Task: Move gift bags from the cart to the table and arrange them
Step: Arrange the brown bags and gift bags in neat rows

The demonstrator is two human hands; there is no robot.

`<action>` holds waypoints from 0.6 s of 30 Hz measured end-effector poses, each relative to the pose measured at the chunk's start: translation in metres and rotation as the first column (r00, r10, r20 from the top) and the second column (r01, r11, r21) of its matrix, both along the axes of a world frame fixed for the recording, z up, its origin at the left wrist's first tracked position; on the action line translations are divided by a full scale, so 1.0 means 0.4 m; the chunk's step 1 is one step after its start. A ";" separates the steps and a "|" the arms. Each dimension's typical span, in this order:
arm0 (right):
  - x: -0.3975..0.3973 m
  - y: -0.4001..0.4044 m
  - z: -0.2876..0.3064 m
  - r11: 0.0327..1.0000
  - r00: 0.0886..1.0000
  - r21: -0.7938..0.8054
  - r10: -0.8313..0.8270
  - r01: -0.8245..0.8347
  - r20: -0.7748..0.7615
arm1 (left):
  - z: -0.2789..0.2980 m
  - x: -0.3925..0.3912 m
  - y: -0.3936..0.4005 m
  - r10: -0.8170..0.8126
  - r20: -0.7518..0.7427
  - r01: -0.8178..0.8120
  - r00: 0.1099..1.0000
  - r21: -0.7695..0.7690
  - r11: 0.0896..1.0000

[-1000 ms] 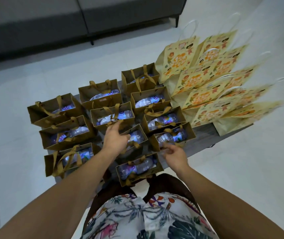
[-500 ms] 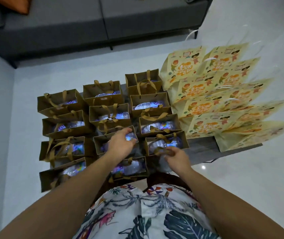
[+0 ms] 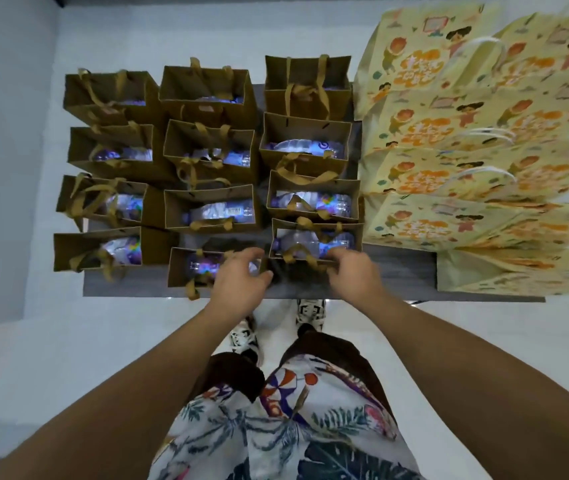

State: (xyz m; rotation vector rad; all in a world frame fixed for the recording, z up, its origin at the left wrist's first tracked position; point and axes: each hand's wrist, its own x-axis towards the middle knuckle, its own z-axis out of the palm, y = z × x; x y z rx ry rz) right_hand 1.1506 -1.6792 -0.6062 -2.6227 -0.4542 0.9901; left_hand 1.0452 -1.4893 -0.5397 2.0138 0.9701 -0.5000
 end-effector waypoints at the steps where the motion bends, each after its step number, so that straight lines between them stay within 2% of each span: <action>1: 0.005 0.004 -0.001 1.000 0.999 0.015 -0.024 0.023 0.029 | -0.004 -0.007 -0.007 -0.001 -0.010 0.001 1.000 0.010 1.000; 6: 0.091 0.039 -0.017 0.982 0.956 0.152 -0.151 0.115 0.252 | -0.038 -0.034 -0.020 -0.017 -0.015 0.017 1.000 0.040 0.999; 9: 0.177 0.084 -0.041 1.000 0.972 0.015 -0.010 0.007 0.235 | -0.064 -0.041 -0.014 -0.013 0.002 0.012 1.000 0.041 0.999; 12: 0.232 0.122 -0.065 0.981 0.976 -0.119 0.171 -0.155 0.138 | -0.080 -0.053 -0.008 0.001 0.015 -0.001 1.000 0.041 0.999; 18: 0.278 0.138 -0.088 0.993 0.990 -0.101 0.069 -0.057 0.122 | -0.092 -0.073 -0.010 0.018 -0.020 -0.017 1.000 0.035 0.999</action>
